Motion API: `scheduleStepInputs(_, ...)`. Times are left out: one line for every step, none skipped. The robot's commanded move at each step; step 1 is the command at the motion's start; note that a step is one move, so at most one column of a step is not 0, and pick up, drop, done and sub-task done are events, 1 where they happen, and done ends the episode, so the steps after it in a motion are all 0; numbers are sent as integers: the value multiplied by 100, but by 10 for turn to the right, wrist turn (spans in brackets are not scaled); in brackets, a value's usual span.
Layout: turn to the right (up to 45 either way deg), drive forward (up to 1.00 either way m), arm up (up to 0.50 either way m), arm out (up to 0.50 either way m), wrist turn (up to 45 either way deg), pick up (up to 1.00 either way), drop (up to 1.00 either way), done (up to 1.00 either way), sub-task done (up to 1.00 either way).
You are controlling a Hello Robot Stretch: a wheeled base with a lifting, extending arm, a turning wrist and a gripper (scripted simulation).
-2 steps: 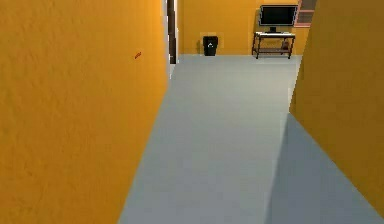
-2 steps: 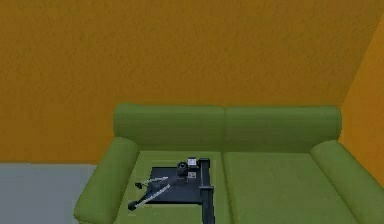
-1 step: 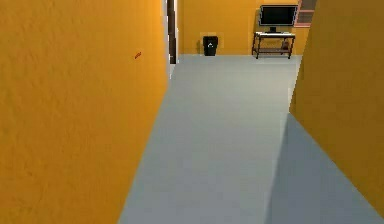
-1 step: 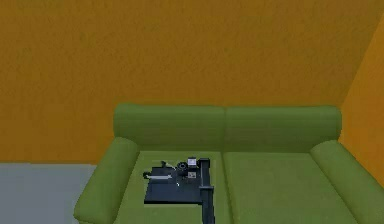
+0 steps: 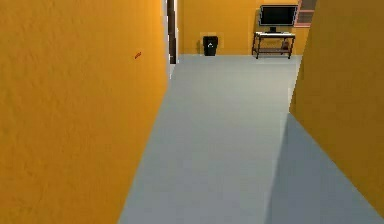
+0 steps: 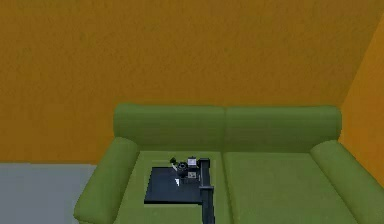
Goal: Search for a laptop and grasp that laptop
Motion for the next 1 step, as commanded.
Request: scheduleStepInputs(0,0,-30,0,0,0,0,0,0)
